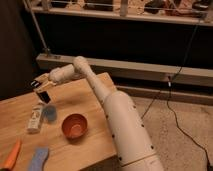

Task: Place the eraser in the ceramic cup

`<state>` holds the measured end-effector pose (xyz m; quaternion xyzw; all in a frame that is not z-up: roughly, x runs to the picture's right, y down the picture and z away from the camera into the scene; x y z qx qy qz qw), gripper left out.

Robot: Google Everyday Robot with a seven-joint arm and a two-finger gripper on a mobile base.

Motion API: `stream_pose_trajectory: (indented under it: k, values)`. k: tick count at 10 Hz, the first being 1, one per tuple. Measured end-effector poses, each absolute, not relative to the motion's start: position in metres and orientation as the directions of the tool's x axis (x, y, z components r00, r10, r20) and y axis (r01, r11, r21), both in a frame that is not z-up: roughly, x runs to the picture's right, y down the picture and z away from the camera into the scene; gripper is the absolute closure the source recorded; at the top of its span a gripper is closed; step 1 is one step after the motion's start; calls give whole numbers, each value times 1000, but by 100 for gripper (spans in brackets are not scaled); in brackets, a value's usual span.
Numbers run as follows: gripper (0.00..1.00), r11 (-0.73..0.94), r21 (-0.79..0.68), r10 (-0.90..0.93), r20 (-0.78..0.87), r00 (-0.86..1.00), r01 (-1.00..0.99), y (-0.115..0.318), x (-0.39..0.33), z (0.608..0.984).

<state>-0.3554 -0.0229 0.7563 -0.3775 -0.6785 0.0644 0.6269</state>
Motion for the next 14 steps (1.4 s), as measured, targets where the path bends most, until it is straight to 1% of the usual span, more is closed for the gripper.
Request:
stream_pose_trajectory:
  k: [6,11,14]
  values:
    - [100,684,-556,611,790,44,472,-2,-347,726]
    - [100,686,-539,595,802,49,490,14,-341,714]
    - [100,690,-527,584,810,48,496,21,-339,715]
